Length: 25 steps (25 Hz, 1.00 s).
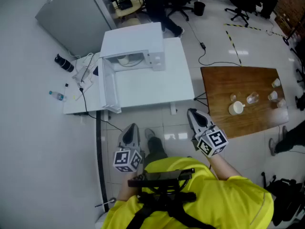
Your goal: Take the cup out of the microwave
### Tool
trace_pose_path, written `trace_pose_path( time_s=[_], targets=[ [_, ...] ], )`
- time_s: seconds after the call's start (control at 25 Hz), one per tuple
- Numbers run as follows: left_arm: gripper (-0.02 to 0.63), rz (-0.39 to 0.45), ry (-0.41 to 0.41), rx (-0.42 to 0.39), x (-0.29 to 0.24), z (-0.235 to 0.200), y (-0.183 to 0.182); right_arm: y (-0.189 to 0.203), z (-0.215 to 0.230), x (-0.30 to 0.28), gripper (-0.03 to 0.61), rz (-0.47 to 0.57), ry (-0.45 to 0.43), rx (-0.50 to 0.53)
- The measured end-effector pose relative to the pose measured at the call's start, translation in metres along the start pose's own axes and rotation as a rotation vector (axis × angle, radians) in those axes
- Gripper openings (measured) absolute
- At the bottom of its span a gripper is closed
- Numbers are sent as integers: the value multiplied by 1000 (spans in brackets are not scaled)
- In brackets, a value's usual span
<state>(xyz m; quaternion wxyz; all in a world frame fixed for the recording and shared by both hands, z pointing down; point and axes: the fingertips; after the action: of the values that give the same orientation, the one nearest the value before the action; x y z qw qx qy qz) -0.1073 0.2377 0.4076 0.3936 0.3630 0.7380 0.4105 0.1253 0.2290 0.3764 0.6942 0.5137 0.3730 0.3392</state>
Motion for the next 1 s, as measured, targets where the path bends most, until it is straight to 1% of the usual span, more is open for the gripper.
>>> trace_pose_path(
  time_s=[0.12, 0.24, 0.32, 0.36, 0.44, 0.52, 0.64, 0.72, 0.8, 0.92, 1.0],
  targets=[
    [2, -12, 29, 8, -41, -49, -23, -13, -13, -85, 6, 13, -5, 7],
    [2, 2, 52, -37, -71, -92, -55, -25, -40, -165, 6, 10, -83, 68],
    [2, 16, 42, -16, -84, -121, -71, -27, -51, -210, 6, -7, -128, 114],
    [2, 19, 35, -4, -90, -135, -77, -28, -52, -231, 6, -9, -130, 122],
    [2, 8, 33, -11, -103, -156, -86, -35, -50, -265, 6, 0, -119, 121],
    [2, -8, 50, -30, -114, -165, -88, -37, -49, -285, 6, -2, -104, 116],
    [2, -39, 69, -13, -128, -168, -82, -20, -42, -296, 6, -52, -82, 74],
    [2, -58, 81, -9, -145, -164, -80, -13, -28, -303, 6, -76, -77, 51],
    [2, -77, 113, -10, -165, -155, -77, -14, -11, -309, 6, -77, -70, 47],
    [2, -130, 164, -4, -192, -144, -61, -13, 10, -315, 6, -82, -68, 23],
    [0, -151, 154, -15, -223, -145, -44, -6, 22, -319, 6, -110, -87, 7]
  ],
)
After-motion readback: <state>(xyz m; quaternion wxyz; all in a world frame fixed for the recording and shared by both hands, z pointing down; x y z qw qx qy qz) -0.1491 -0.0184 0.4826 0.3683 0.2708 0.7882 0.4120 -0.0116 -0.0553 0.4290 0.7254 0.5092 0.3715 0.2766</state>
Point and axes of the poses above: the fingertips, and each gripper's own axes: x backward along the fingers, z to its right, y out of its underside, and after that the axes turned 7 degrees about x, right-handed
